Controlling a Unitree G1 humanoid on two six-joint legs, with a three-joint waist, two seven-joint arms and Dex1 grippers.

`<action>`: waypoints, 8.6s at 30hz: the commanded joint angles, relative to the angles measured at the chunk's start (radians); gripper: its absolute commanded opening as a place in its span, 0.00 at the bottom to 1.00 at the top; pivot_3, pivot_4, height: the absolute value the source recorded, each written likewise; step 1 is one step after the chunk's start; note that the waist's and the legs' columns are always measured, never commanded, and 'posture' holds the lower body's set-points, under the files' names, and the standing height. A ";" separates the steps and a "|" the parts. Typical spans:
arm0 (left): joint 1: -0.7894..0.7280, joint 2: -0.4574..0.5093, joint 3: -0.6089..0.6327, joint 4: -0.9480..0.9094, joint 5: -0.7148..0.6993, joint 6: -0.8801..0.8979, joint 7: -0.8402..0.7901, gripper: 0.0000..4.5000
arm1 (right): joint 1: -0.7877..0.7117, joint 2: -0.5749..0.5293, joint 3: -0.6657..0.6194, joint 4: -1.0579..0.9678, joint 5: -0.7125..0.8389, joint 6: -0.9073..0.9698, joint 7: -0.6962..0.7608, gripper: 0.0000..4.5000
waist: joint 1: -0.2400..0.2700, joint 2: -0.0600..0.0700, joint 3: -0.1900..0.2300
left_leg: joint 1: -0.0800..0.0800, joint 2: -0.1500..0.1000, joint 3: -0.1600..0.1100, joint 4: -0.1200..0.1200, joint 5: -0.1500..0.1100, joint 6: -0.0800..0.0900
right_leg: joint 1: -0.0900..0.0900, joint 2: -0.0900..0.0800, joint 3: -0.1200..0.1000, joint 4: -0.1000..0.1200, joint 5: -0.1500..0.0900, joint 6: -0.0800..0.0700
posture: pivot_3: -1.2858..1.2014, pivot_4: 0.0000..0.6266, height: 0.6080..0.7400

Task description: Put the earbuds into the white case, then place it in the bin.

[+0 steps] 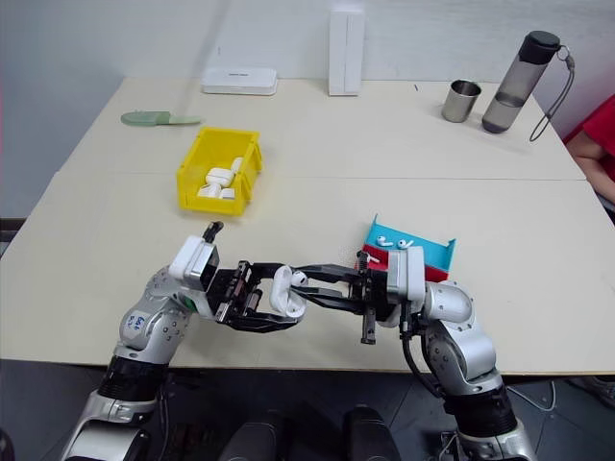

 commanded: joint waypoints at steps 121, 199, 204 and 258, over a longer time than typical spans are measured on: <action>-0.025 -0.058 0.013 -0.022 0.023 -0.080 0.007 0.62 | -0.180 -0.313 0.043 0.034 -0.160 0.041 0.164 0.11 | 0.004 0.000 0.000 | -0.001 0.000 0.000 -0.001 0.000 0.000 | 0.001 0.000 -0.001 -0.003 0.000 0.000 | 0.52 0.24 1.00; 0.052 -0.024 0.054 -0.009 0.014 -0.183 0.068 0.62 | -0.892 -0.424 0.338 1.073 -0.804 -0.080 0.181 0.64 | -0.006 0.006 0.001 | -0.005 0.000 0.004 -0.005 0.001 0.002 | -0.008 -0.002 0.000 -0.005 0.003 0.002 | 0.52 0.24 1.00; 0.072 -0.024 0.048 -0.036 0.019 -0.182 0.088 0.62 | -0.929 -0.368 0.352 1.169 -0.848 -0.164 0.230 0.64 | -0.022 0.006 0.001 | -0.007 0.000 0.006 -0.004 0.001 0.001 | -0.014 -0.002 0.000 0.004 0.003 0.002 | 0.52 0.24 1.00; 0.071 -0.003 0.039 -0.093 0.016 -0.149 0.159 0.62 | -1.063 -0.204 0.382 1.531 -1.109 -0.355 0.166 0.29 | -0.032 0.006 0.000 | -0.007 0.000 0.006 0.004 0.002 0.000 | -0.014 -0.002 0.001 0.011 0.004 0.002 | 0.52 0.24 1.00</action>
